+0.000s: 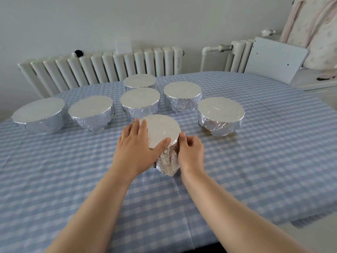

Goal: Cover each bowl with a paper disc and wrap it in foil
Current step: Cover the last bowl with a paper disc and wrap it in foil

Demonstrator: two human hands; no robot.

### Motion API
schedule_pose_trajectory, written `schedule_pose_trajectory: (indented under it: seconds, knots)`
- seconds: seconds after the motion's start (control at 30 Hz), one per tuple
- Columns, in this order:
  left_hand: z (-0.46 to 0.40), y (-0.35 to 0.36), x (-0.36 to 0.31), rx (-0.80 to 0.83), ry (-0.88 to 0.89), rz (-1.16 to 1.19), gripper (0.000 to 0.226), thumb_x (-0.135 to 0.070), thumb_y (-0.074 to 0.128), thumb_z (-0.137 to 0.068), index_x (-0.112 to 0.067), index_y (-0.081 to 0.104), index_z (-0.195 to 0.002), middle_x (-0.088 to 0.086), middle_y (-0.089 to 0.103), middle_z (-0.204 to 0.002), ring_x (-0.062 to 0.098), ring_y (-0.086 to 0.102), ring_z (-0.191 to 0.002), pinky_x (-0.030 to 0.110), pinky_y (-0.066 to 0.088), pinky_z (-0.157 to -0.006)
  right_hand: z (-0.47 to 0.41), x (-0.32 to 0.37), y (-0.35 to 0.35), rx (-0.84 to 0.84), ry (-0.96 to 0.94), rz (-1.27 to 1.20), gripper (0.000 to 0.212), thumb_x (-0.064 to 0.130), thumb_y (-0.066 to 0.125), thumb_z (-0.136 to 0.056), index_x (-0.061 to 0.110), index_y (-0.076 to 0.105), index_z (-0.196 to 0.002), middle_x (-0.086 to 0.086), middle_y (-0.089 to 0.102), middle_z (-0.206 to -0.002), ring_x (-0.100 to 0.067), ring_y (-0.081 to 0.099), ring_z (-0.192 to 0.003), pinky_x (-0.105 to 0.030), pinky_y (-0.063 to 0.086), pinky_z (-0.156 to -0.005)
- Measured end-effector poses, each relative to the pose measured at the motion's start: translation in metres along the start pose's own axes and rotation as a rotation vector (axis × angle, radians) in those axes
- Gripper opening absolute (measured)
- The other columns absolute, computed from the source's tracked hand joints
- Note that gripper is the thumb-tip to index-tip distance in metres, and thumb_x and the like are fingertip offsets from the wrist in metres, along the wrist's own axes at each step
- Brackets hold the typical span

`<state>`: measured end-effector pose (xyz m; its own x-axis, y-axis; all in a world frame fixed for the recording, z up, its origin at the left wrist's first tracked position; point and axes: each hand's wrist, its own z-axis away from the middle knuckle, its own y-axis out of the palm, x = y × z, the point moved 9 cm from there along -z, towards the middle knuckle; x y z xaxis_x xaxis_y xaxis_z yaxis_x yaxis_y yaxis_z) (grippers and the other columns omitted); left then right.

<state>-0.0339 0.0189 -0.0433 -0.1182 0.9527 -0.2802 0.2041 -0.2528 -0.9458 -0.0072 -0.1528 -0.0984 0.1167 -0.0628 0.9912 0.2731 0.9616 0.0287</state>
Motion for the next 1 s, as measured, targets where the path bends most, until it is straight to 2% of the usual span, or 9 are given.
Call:
schedule_pose_trajectory:
  seconds: [0.1, 0.3, 0.47, 0.53, 0.67, 0.77, 0.87, 0.93, 1.0]
  knots:
    - [-0.001, 0.002, 0.001, 0.006, -0.004, 0.005, 0.123, -0.094, 0.01, -0.062, -0.015, 0.014, -0.156, 0.005, 0.01, -0.165, 0.023, 0.007, -0.149, 0.041, 0.013, -0.12, 0.0, -0.002, 0.002, -0.025, 0.034, -0.043, 0.023, 0.031, 0.055, -0.1, 0.011, 0.058, -0.088, 0.003, 0.062, -0.072, -0.011, 0.058, -0.067, -0.026, 0.046, -0.065]
    - [0.0, 0.0, 0.0, 0.014, -0.004, 0.027, 0.112, -0.086, 0.024, -0.071, -0.015, 0.015, -0.157, 0.005, 0.01, -0.165, 0.024, 0.007, -0.149, 0.041, 0.012, -0.12, -0.003, -0.012, 0.009, -0.061, 0.134, -0.148, 0.011, 0.023, 0.055, -0.099, 0.019, 0.055, -0.09, -0.002, 0.064, -0.084, -0.015, 0.06, -0.071, -0.036, 0.053, -0.076]
    - [-0.001, 0.0, 0.001, 0.002, -0.003, 0.052, 0.111, -0.086, 0.027, -0.071, -0.015, 0.017, -0.156, 0.005, 0.014, -0.164, 0.026, 0.01, -0.148, 0.041, 0.014, -0.121, -0.003, -0.014, 0.014, -0.075, 0.174, -0.23, 0.017, 0.01, 0.053, -0.098, 0.023, 0.055, -0.088, -0.001, 0.063, -0.088, -0.017, 0.061, -0.078, -0.038, 0.054, -0.081]
    - [0.0, 0.001, 0.001, -0.002, -0.002, 0.052, 0.11, -0.085, 0.028, -0.071, -0.015, 0.017, -0.156, 0.005, 0.014, -0.164, 0.026, 0.01, -0.148, 0.04, 0.014, -0.12, -0.003, -0.014, 0.014, -0.066, 0.179, -0.237, 0.018, 0.006, 0.051, -0.098, 0.021, 0.056, -0.089, -0.002, 0.063, -0.086, -0.016, 0.06, -0.074, -0.037, 0.054, -0.076]
    - [-0.001, 0.0, 0.001, -0.007, 0.005, 0.051, 0.11, -0.086, 0.029, -0.071, -0.015, 0.018, -0.155, 0.004, 0.015, -0.164, 0.025, 0.011, -0.147, 0.04, 0.014, -0.12, -0.004, -0.008, 0.011, -0.024, 0.171, -0.213, 0.019, 0.001, 0.047, -0.098, 0.016, 0.056, -0.091, 0.001, 0.059, -0.074, -0.003, 0.053, -0.044, -0.02, 0.046, -0.05]
    - [0.0, -0.001, 0.0, -0.006, -0.002, 0.054, 0.116, -0.089, 0.024, -0.066, -0.014, 0.019, -0.155, 0.005, 0.015, -0.164, 0.026, 0.011, -0.147, 0.039, 0.014, -0.12, -0.005, -0.003, 0.009, -0.006, 0.127, -0.166, 0.02, -0.002, 0.048, -0.096, 0.014, 0.057, -0.09, 0.0, 0.059, -0.071, 0.002, 0.05, -0.038, -0.015, 0.044, -0.044]
    - [0.001, -0.004, -0.001, -0.018, -0.011, 0.063, 0.117, -0.088, 0.022, -0.064, -0.014, 0.019, -0.155, 0.007, 0.016, -0.164, 0.026, 0.011, -0.148, 0.04, 0.014, -0.12, -0.001, 0.003, 0.006, -0.007, 0.042, -0.063, 0.023, -0.001, 0.049, -0.094, 0.018, 0.059, -0.086, 0.005, 0.062, -0.071, 0.004, 0.056, -0.05, -0.015, 0.047, -0.053]
    - [0.002, -0.004, -0.002, -0.022, -0.012, 0.064, 0.117, -0.088, 0.023, -0.064, -0.014, 0.019, -0.155, 0.007, 0.016, -0.164, 0.026, 0.011, -0.148, 0.04, 0.014, -0.12, 0.0, 0.007, 0.003, 0.003, 0.01, 0.002, 0.026, -0.001, 0.048, -0.091, 0.022, 0.061, -0.085, 0.007, 0.065, -0.076, -0.003, 0.061, -0.066, -0.023, 0.052, -0.067]
    - [0.002, -0.003, -0.003, -0.021, -0.008, 0.06, 0.115, -0.088, 0.025, -0.066, -0.015, 0.019, -0.155, 0.006, 0.016, -0.164, 0.025, 0.01, -0.148, 0.04, 0.015, -0.12, 0.0, 0.007, 0.002, 0.037, 0.03, 0.01, 0.031, -0.003, 0.043, -0.088, 0.021, 0.063, -0.085, 0.003, 0.068, -0.077, -0.01, 0.064, -0.07, -0.03, 0.054, -0.071]
